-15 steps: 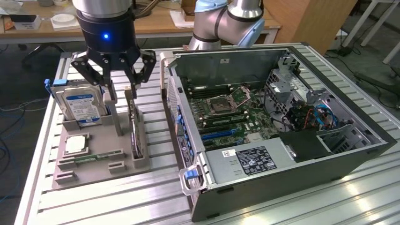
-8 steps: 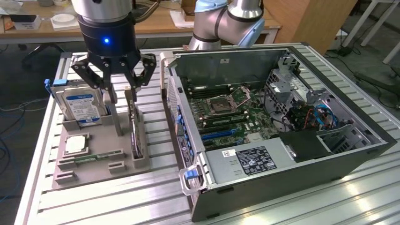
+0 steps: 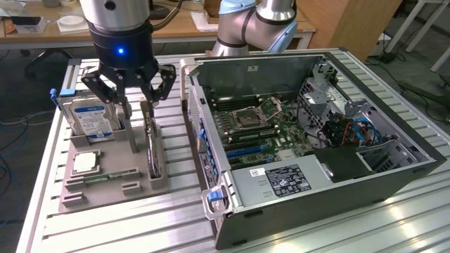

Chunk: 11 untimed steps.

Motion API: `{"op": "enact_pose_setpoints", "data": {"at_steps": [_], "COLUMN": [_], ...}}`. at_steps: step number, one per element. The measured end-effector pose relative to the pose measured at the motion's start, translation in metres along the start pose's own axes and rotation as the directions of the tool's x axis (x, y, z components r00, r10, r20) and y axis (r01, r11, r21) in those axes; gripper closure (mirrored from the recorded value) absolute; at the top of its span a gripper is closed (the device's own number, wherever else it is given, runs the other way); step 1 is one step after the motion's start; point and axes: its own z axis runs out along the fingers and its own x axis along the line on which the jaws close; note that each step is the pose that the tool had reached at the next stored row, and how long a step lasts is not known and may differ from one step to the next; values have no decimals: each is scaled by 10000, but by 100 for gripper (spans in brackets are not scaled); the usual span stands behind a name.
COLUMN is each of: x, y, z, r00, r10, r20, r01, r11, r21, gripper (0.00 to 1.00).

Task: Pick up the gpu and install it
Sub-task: 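Pick up the gpu and move the gpu toward the slot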

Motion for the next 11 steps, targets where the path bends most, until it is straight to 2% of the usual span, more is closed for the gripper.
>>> {"op": "enact_pose_setpoints", "data": {"at_steps": [11], "x": [-1], "y": [-4], "z": [70], "r00": [10000], "r10": [-1], "r20": [-16], "r01": [1], "r11": [10000], "r21": [-3], "gripper": [53]}}
